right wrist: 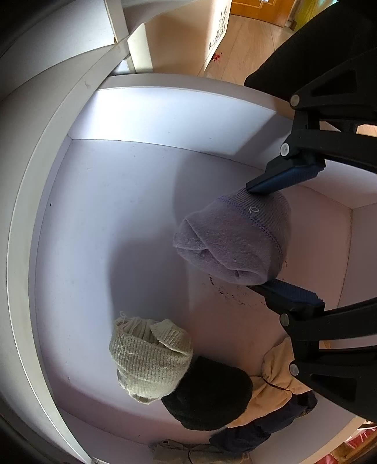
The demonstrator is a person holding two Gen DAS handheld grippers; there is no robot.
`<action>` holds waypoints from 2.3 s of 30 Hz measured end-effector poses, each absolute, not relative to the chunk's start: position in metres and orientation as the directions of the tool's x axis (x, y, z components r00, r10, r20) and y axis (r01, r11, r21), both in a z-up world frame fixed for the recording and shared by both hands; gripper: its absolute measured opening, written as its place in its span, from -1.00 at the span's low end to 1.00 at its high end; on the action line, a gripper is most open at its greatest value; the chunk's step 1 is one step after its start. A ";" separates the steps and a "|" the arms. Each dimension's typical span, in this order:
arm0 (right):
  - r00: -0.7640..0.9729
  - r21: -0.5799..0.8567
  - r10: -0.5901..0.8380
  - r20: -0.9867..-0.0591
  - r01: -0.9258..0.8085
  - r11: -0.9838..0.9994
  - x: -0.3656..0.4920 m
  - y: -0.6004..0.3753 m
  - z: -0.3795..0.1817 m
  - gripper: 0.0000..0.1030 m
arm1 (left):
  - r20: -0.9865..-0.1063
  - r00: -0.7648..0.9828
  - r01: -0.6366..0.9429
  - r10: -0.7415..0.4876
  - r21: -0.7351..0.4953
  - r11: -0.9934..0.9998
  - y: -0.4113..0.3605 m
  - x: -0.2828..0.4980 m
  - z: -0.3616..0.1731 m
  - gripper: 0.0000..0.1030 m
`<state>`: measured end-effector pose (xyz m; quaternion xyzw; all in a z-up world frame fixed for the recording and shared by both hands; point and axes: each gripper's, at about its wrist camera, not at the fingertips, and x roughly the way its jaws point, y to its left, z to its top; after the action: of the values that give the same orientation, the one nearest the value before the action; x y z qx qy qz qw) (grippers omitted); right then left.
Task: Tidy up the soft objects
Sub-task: 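Lower the white bundle between the pink and blue items and open the left gripper, then withdraw the left gripper from the box and move it back to the shelf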
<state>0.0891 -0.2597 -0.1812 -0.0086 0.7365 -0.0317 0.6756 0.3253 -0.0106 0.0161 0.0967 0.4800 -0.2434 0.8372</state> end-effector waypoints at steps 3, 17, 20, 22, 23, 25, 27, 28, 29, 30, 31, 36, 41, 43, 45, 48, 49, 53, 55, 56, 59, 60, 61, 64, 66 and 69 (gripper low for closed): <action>-0.085 -0.056 -0.053 -0.995 0.032 0.998 0.087 -0.260 -0.181 0.15 | -0.862 0.420 0.487 -0.284 -0.051 0.872 -0.015 0.341 0.005 0.12; -0.083 -0.031 -0.027 -0.996 0.050 0.998 0.084 -0.269 -0.181 0.15 | -0.903 0.392 0.447 -0.177 0.019 0.895 -0.032 0.392 -0.046 0.13; -0.082 -0.027 -0.022 -0.996 0.056 0.998 0.083 -0.270 -0.181 0.15 | -0.900 0.397 0.443 -0.181 0.015 0.896 -0.036 0.396 -0.050 0.14; -0.083 -0.023 -0.018 -0.996 0.060 0.998 0.084 -0.271 -0.180 0.15 | -0.896 0.403 0.446 -0.185 0.016 0.895 -0.038 0.400 -0.050 0.16; -0.082 -0.020 -0.015 -0.996 0.064 0.998 0.083 -0.272 -0.180 0.15 | -0.896 0.405 0.447 -0.183 0.020 0.894 -0.040 0.402 -0.051 0.18; -0.084 -0.016 -0.010 -0.996 0.067 0.998 0.085 -0.274 -0.180 0.15 | -0.891 0.417 0.449 -0.181 0.029 0.893 -0.042 0.406 -0.050 0.20; -0.084 -0.013 -0.008 -0.996 0.067 0.998 0.086 -0.275 -0.179 0.15 | -0.886 0.428 0.446 -0.177 0.037 0.894 -0.043 0.409 -0.050 0.25; -0.084 -0.014 -0.009 -0.996 0.065 0.998 0.086 -0.276 -0.179 0.15 | -0.886 0.429 0.441 -0.177 0.035 0.897 -0.042 0.410 -0.050 0.26; -0.084 -0.016 -0.011 -0.996 0.063 0.998 0.086 -0.276 -0.179 0.15 | -0.885 0.430 0.438 -0.178 0.032 0.899 -0.042 0.411 -0.051 0.27; -0.084 -0.017 -0.012 -0.996 0.061 0.998 0.086 -0.276 -0.178 0.15 | -0.884 0.433 0.433 -0.179 0.029 0.901 -0.041 0.412 -0.051 0.30; -0.084 -0.018 -0.013 -0.996 0.061 0.998 0.086 -0.275 -0.178 0.15 | -0.882 0.436 0.426 -0.180 0.026 0.904 -0.041 0.412 -0.052 0.32; -0.083 -0.016 -0.011 -0.997 0.064 0.998 0.086 -0.274 -0.178 0.15 | -0.862 0.460 0.391 -0.213 -0.020 0.920 -0.032 0.410 -0.043 0.56; -0.083 -0.015 -0.009 -0.997 0.069 0.998 0.086 -0.274 -0.178 0.15 | -0.839 0.495 0.372 -0.227 -0.032 0.927 -0.027 0.407 -0.027 0.59; -0.083 -0.015 -0.009 -0.997 0.068 0.998 0.086 -0.274 -0.178 0.15 | -0.821 0.519 0.354 -0.237 -0.046 0.934 -0.021 0.403 -0.018 0.59; -0.083 -0.018 -0.012 -0.996 0.064 0.998 0.087 -0.273 -0.177 0.15 | -0.802 0.533 0.353 -0.271 -0.081 0.932 -0.016 0.397 -0.008 0.59; -0.084 -0.021 -0.016 -0.996 0.063 0.998 0.087 -0.272 -0.177 0.15 | -0.775 0.547 0.367 -0.315 -0.116 0.923 -0.009 0.383 0.007 0.62; -0.083 -0.021 -0.015 -0.996 0.065 0.998 0.087 -0.272 -0.177 0.15 | -0.770 0.548 0.377 -0.327 -0.121 0.918 -0.007 0.377 0.010 0.64; -0.085 -0.024 -0.018 -0.996 0.064 0.998 0.088 -0.270 -0.177 0.15 | -0.755 0.543 0.419 -0.368 -0.136 0.898 0.000 0.353 0.022 0.65; -0.085 -0.026 -0.021 -0.996 0.060 0.998 0.087 -0.269 -0.177 0.15 | -0.748 0.537 0.441 -0.391 -0.147 0.885 0.003 0.340 0.027 0.65; -0.085 -0.028 -0.023 -0.996 0.057 0.998 0.088 -0.268 -0.177 0.15 | -0.745 0.534 0.451 -0.399 -0.147 0.880 0.004 0.335 0.029 0.65; -0.086 -0.031 -0.026 -0.996 0.056 0.998 0.087 -0.267 -0.177 0.15 | -0.726 0.533 0.484 -0.434 -0.159 0.861 0.011 0.313 0.037 0.65; -0.086 -0.033 -0.028 -0.996 0.053 0.998 0.087 -0.266 -0.177 0.15 | -0.722 0.532 0.494 -0.443 -0.161 0.855 0.013 0.306 0.038 0.65; -0.086 -0.035 -0.030 -0.996 0.050 0.998 0.086 -0.266 -0.177 0.15 | -0.715 0.528 0.509 -0.458 -0.166 0.845 0.015 0.296 0.039 0.65; -0.088 -0.041 -0.038 -0.995 0.042 0.998 0.086 -0.263 -0.178 0.15 | -0.703 0.510 0.556 -0.496 -0.171 0.814 0.021 0.267 0.038 0.65; -0.088 -0.043 -0.039 -0.995 0.041 0.998 0.086 -0.262 -0.178 0.15 | -0.697 0.497 0.583 -0.516 -0.172 0.794 0.025 0.248 0.035 0.65; -0.091 -0.042 -0.038 -0.995 0.040 0.998 0.086 -0.260 -0.178 0.15 | -0.699 0.483 0.605 -0.528 -0.170 0.778 0.031 0.224 0.027 0.67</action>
<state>0.0857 -0.2603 -0.1785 0.0007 0.7380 -0.0291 0.6742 0.2241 0.0314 0.0273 0.0499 0.3874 -0.3296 0.8595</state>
